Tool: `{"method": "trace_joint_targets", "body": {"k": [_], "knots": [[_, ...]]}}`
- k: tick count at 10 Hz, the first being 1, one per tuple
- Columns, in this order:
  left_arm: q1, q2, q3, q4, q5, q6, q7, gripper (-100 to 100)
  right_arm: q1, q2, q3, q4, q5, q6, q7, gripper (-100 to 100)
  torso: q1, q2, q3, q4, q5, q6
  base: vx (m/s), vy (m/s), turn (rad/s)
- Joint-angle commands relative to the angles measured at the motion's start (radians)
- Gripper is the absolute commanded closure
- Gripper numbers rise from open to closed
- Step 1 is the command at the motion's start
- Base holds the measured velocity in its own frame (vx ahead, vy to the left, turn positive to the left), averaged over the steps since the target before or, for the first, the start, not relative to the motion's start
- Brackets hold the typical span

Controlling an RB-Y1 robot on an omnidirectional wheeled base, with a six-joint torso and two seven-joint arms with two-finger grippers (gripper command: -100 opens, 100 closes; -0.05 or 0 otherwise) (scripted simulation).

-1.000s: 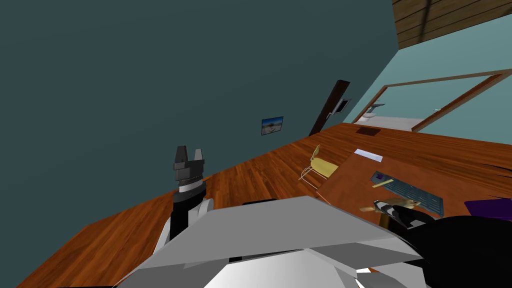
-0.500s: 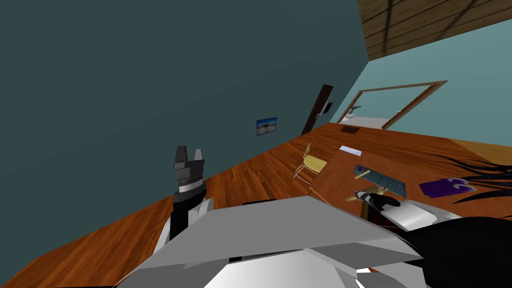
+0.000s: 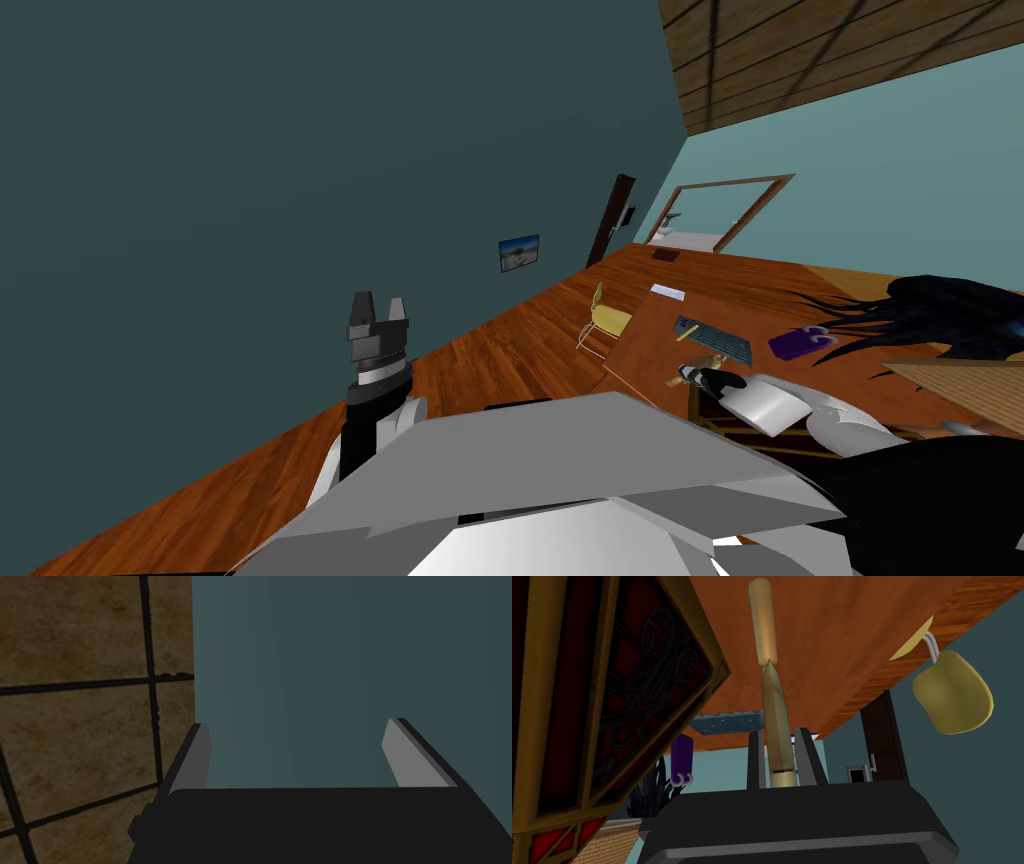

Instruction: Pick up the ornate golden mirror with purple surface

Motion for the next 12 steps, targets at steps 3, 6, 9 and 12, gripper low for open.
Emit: {"method": "trace_joint_targets", "body": {"k": [3,6,9,12], "knots": [[0.0,0.0,0.0,0.0,0.0,0.0,0.0,0,-0.096,-0.008,0.036,-0.083,0.016,0.091,0.025,100,-0.001,0.0,0.0,0.001,0.001,-0.001,0.003,-0.035,-0.236],[0.0,0.0,0.0,0.0,0.0,0.0,0.0,0,-0.143,-0.006,0.04,-0.11,0.05,0.155,0.033,100,-0.001,-0.001,0.0,0.001,0.001,-0.003,0.013,-0.028,-0.147],[0.0,0.0,0.0,0.0,0.0,0.0,0.0,0,-0.189,-0.005,0.045,-0.215,0.084,0.234,0.04,100,0.001,0.001,0.002,0.002,0.002,-0.002,0.006,-0.028,-0.177],[0.0,0.0,0.0,0.0,0.0,0.0,0.0,0,-0.211,-0.015,0.042,-0.281,0.111,0.283,0.039,100,0.002,0.001,0.002,0.002,0.002,-0.003,0.011,-0.029,-0.19]]}}
